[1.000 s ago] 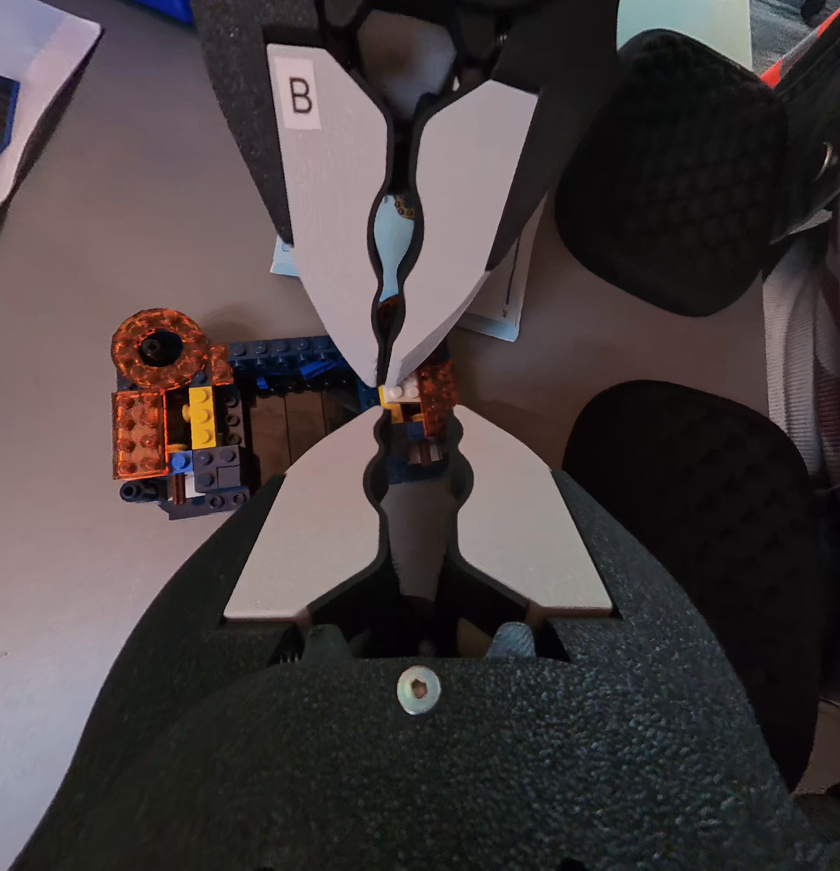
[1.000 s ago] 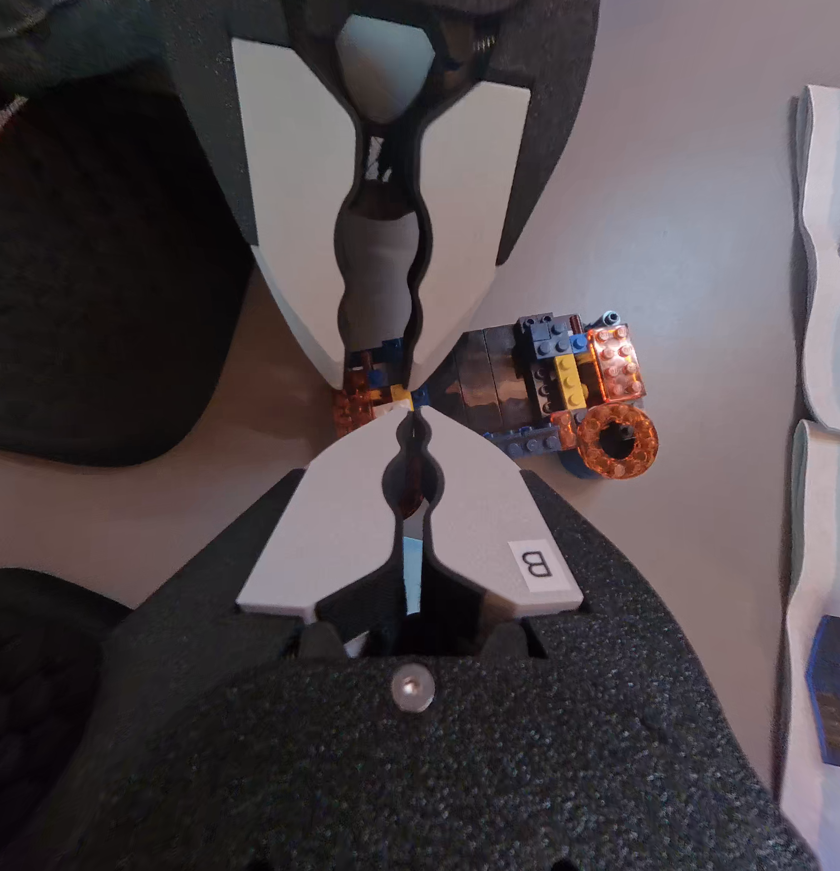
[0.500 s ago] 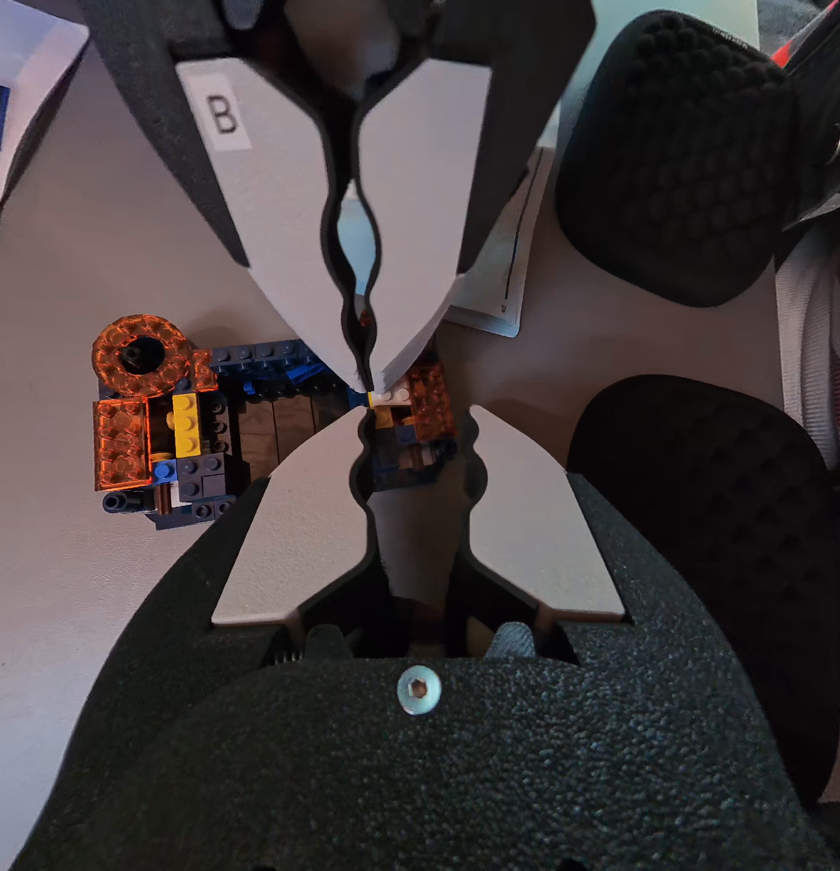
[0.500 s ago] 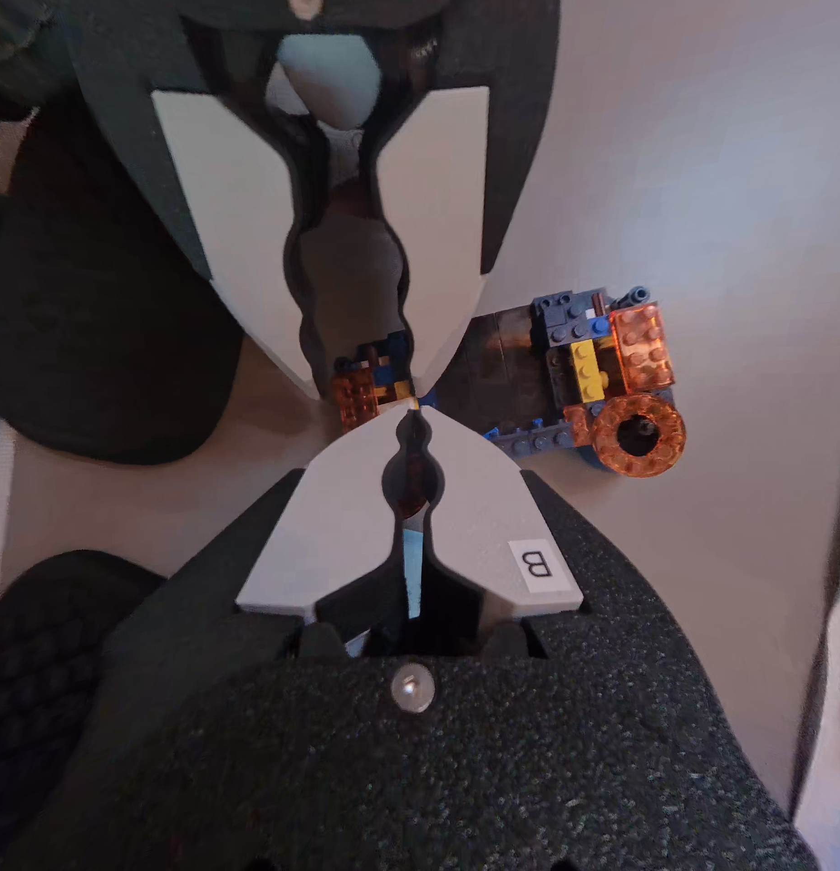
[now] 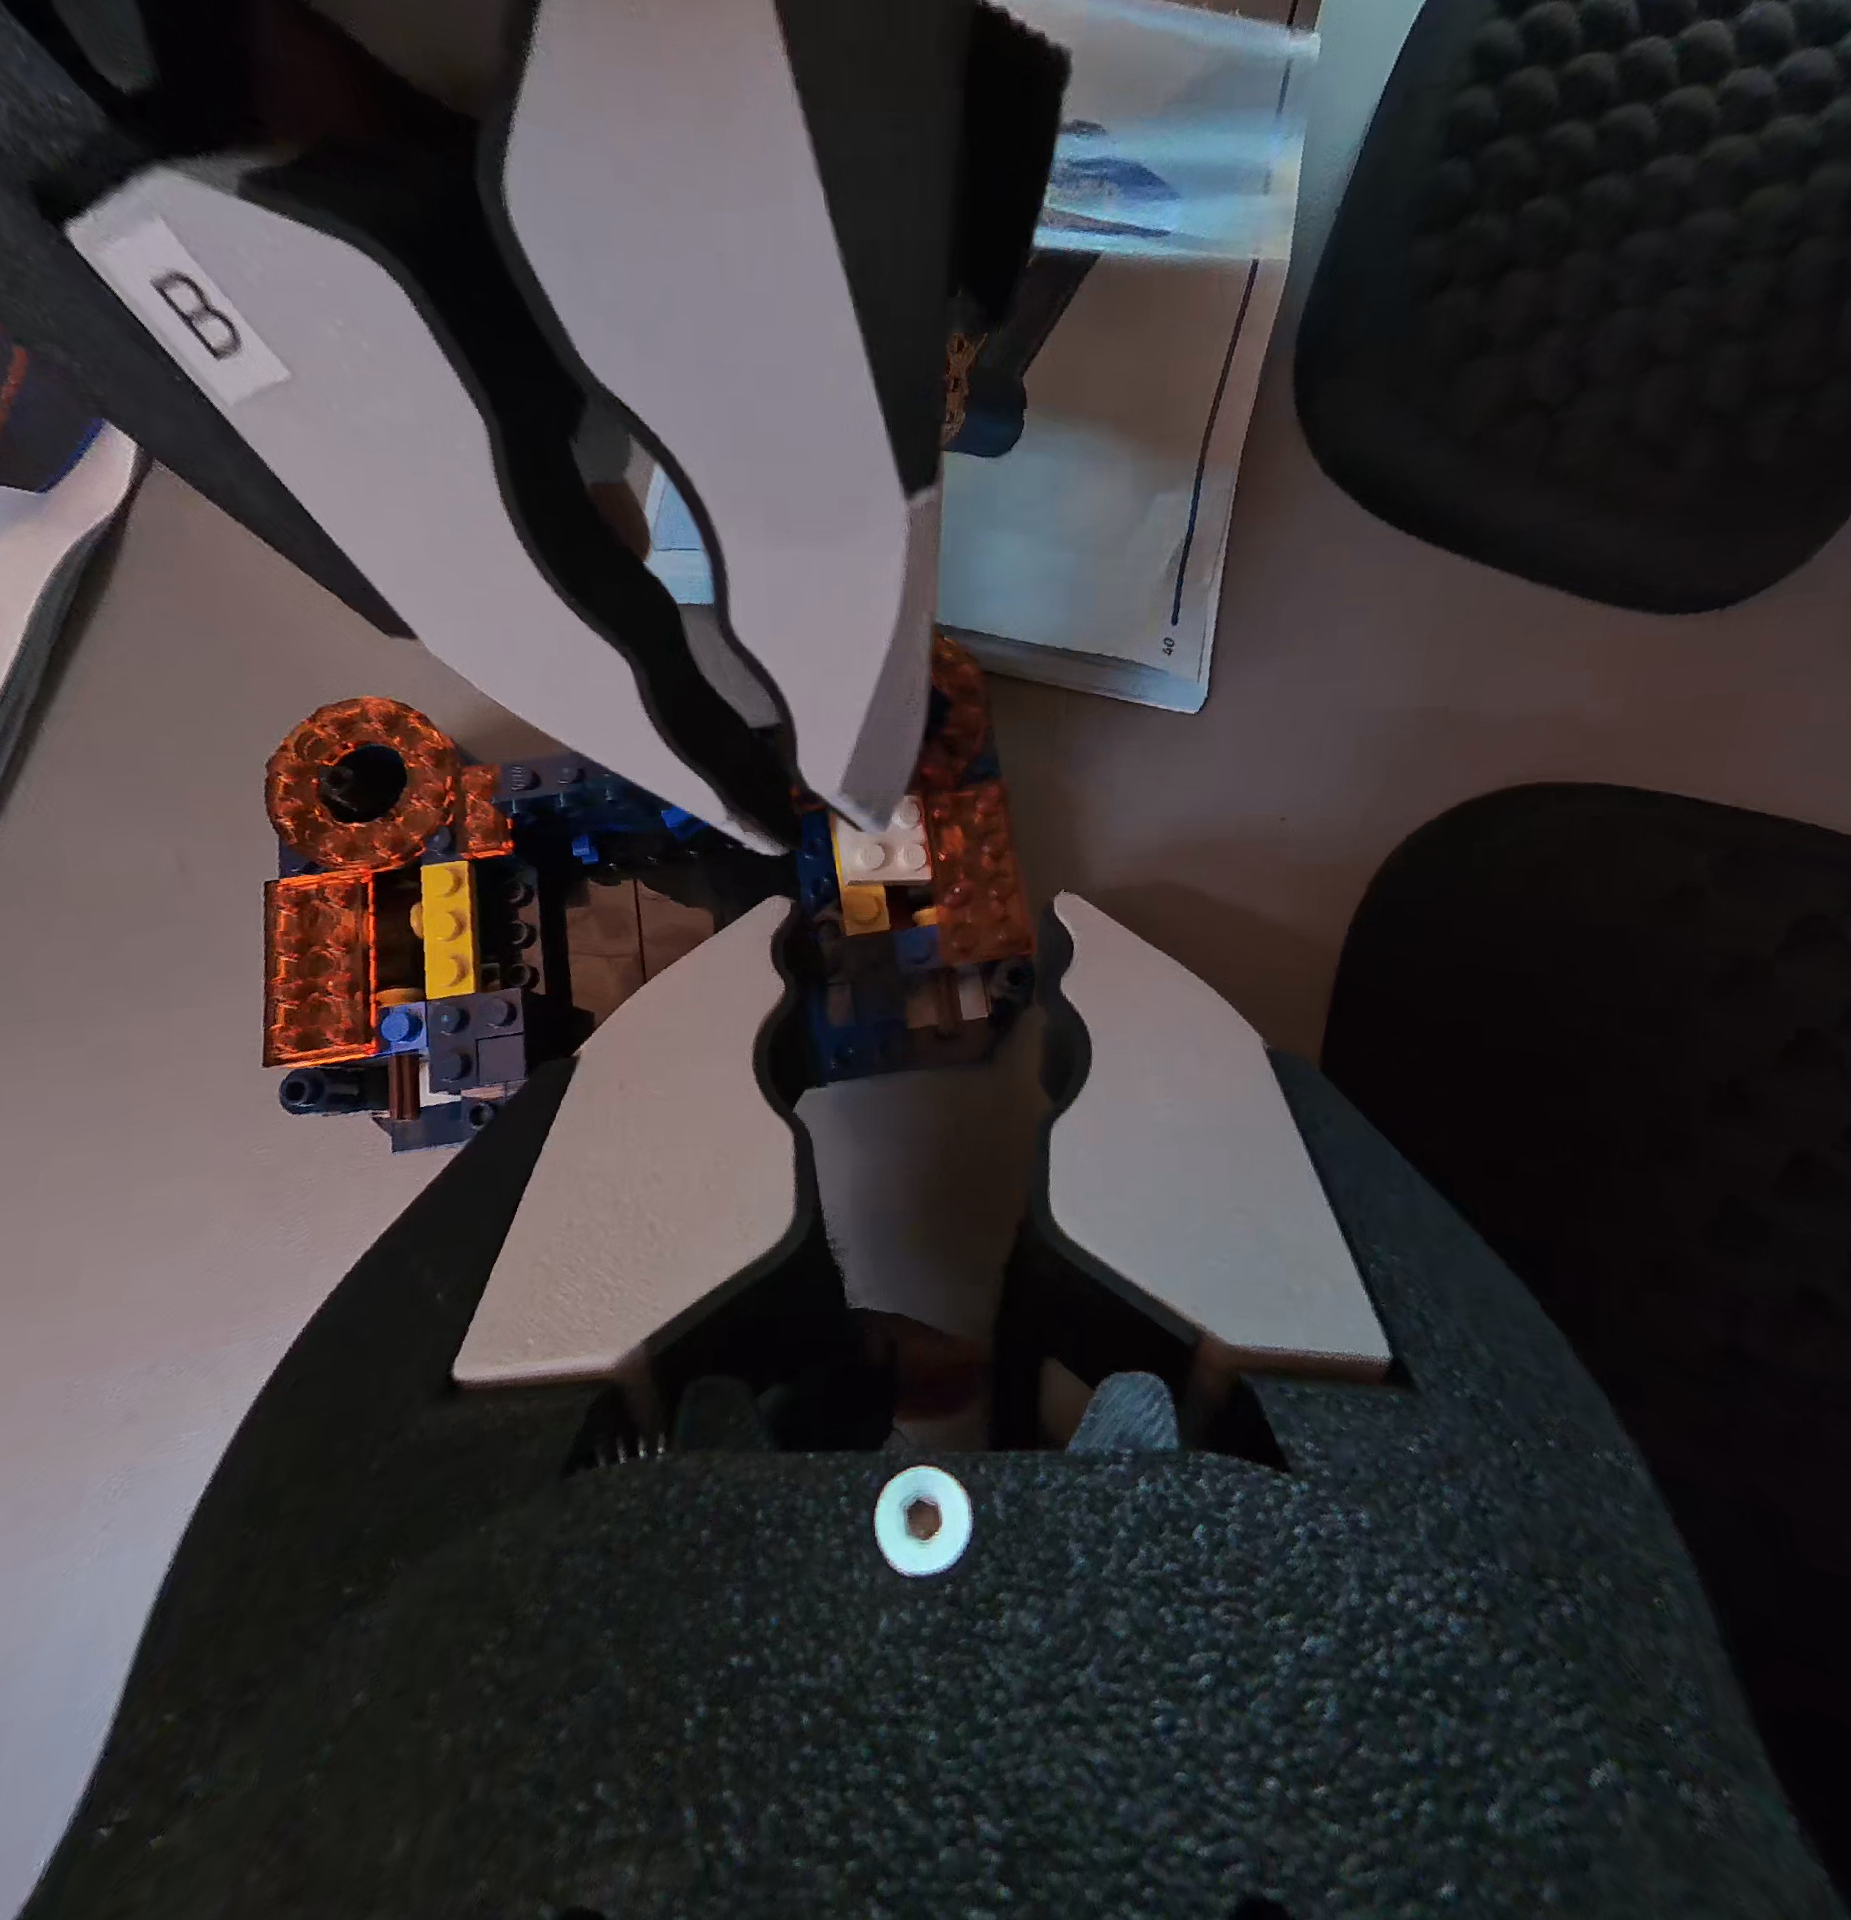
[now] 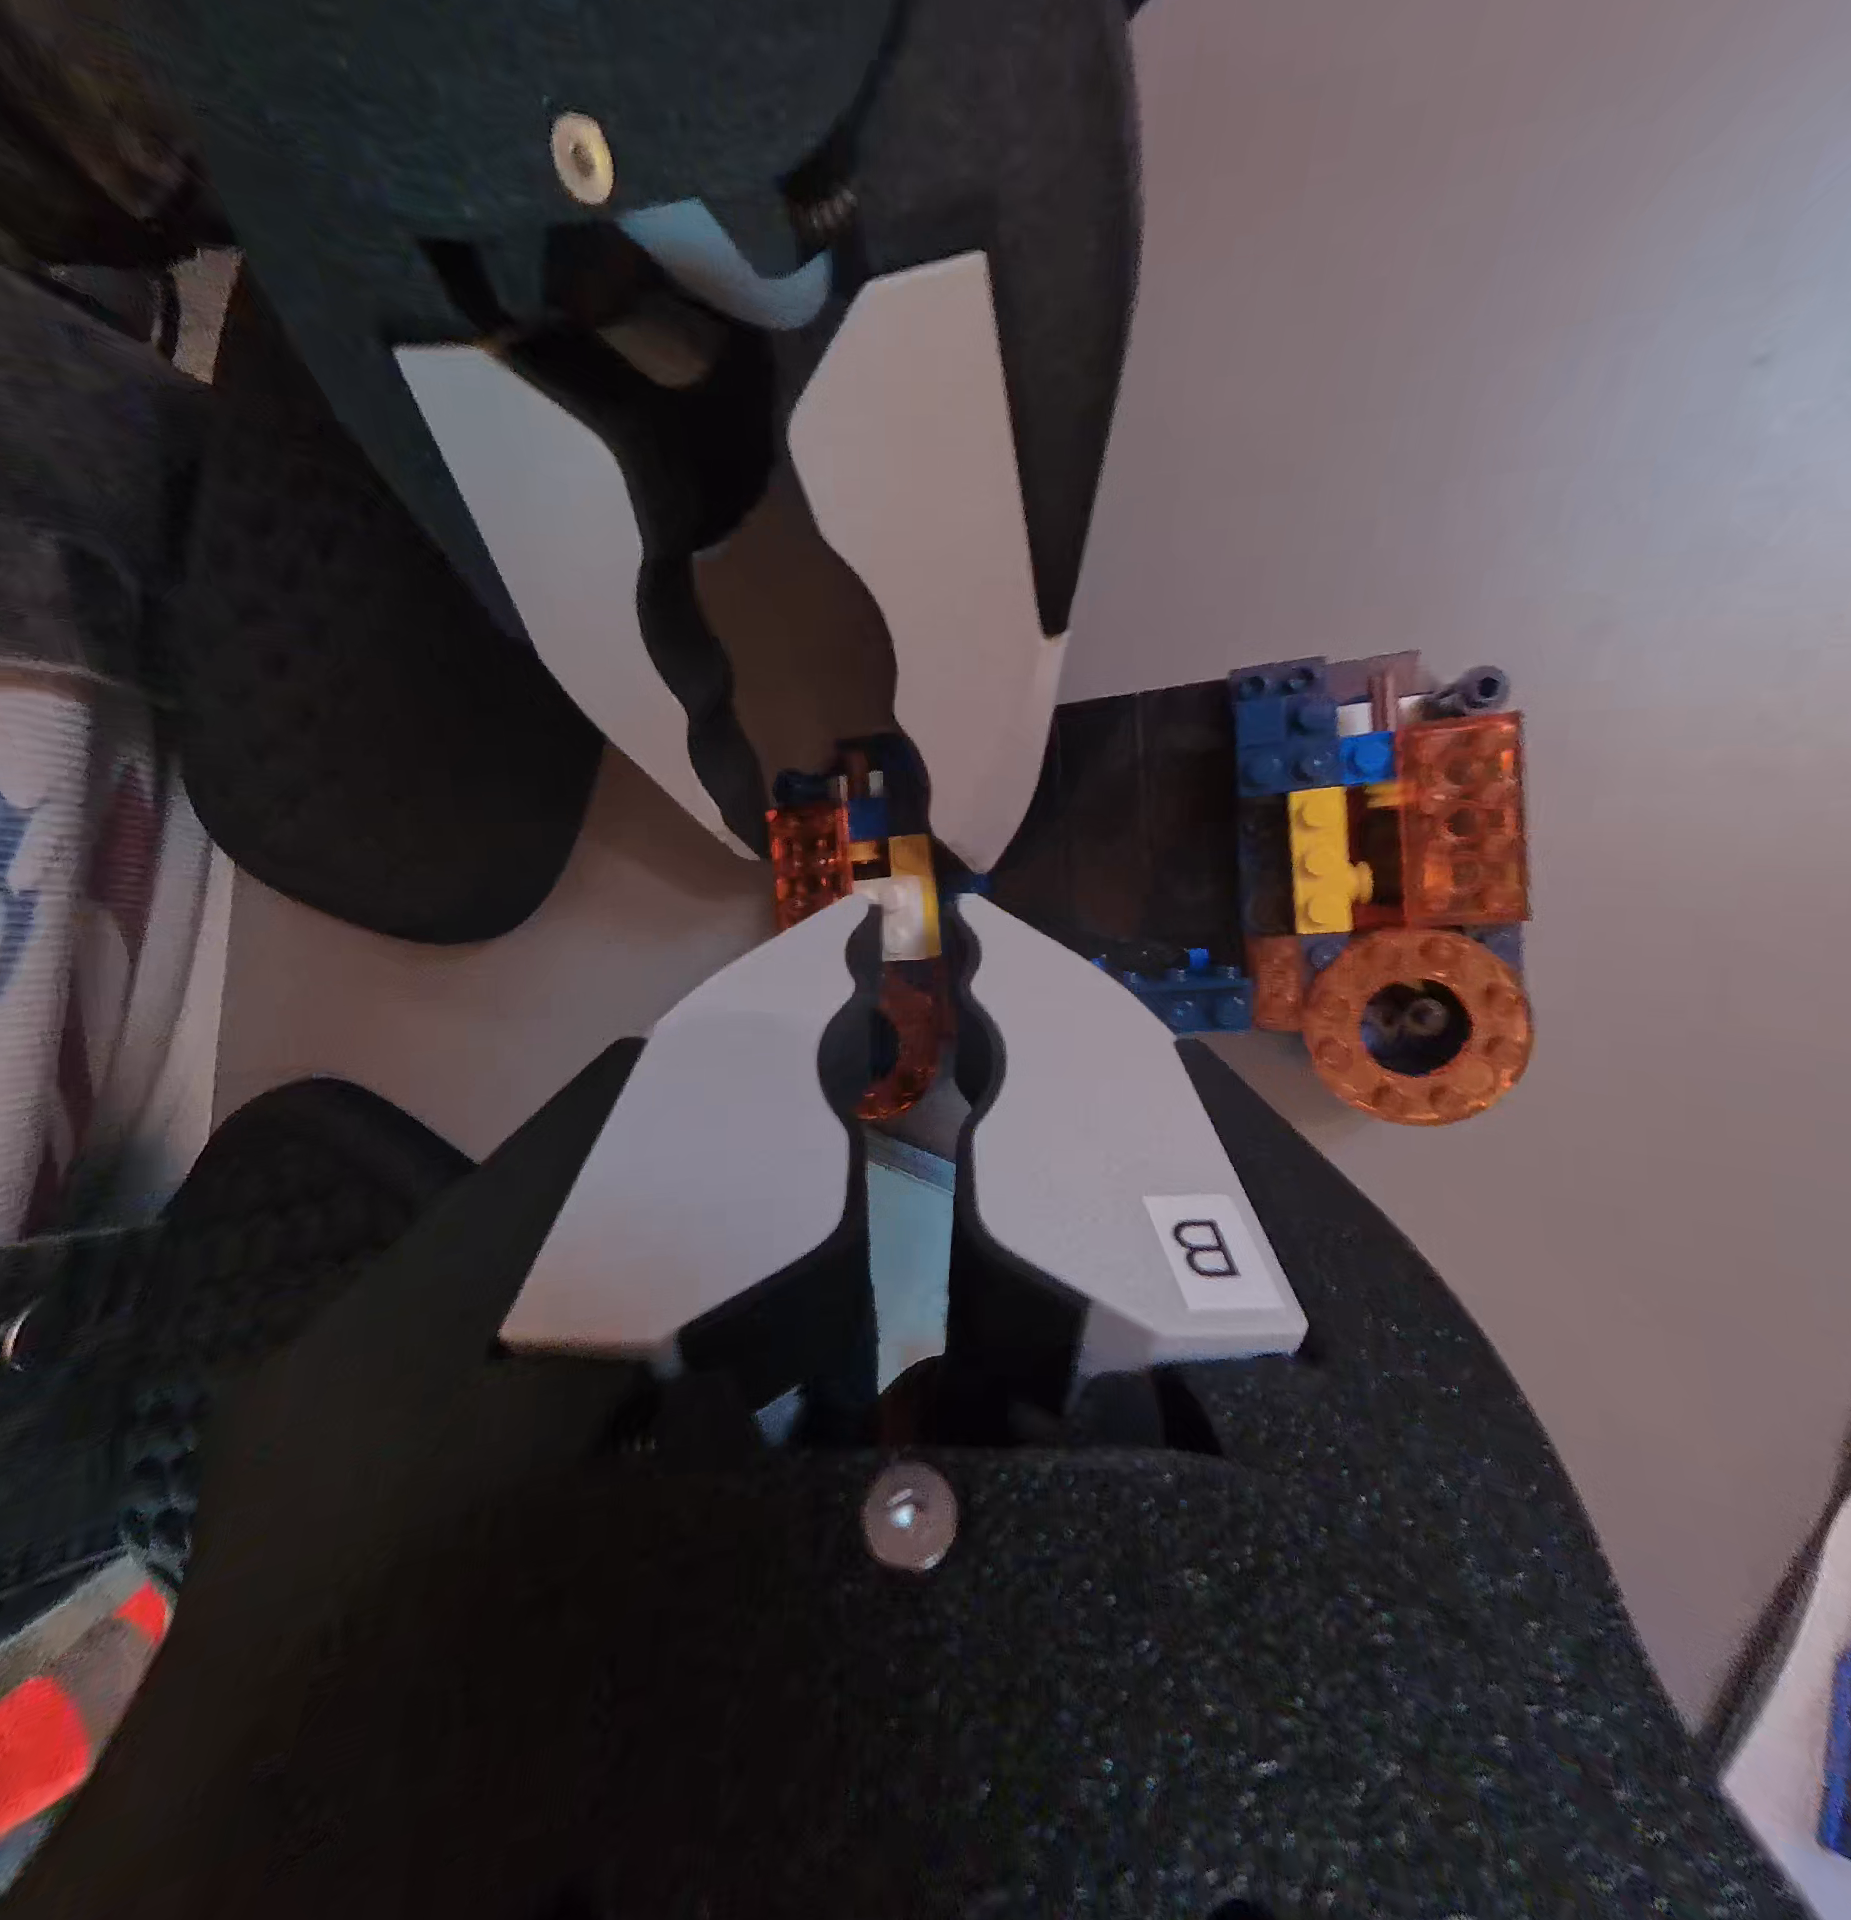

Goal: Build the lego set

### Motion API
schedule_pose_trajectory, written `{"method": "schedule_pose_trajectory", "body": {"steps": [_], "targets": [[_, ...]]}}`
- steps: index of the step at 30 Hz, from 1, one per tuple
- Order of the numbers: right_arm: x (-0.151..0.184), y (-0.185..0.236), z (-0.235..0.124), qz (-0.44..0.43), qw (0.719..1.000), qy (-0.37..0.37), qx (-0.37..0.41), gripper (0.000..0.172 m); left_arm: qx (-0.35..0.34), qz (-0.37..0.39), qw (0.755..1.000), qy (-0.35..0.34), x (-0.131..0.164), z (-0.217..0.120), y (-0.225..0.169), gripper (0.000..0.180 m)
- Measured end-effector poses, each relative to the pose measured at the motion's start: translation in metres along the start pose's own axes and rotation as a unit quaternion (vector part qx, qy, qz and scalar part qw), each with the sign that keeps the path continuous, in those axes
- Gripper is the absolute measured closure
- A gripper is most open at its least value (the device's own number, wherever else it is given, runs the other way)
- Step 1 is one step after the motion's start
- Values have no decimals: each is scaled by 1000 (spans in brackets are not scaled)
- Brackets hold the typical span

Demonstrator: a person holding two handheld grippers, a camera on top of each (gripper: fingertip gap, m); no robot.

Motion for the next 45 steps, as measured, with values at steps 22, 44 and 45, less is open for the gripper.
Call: {"method": "schedule_pose_trajectory", "body": {"steps": [22,44,45], "targets": [[-3,-15,-1,-4,990,52,-129,172,3,11,1000,-27,1,4,-1,139],[-1,-1,7,-75,996,43,-21,166,4,10,1000,-27,1,4,-1,139],[-1,-1,7,-77,996,43,-19,166,3,9,1000,-27,1,4,-1,139]]}}
Point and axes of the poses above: each gripper's, where its closed fingertips meet, z out along the fingers, x out of its underside, y = z × x across the jaws, the point moved 6 cm from there along -z, back along the fingers, and after that the axes turned 12 degrees about y, right-handed, at the moved point
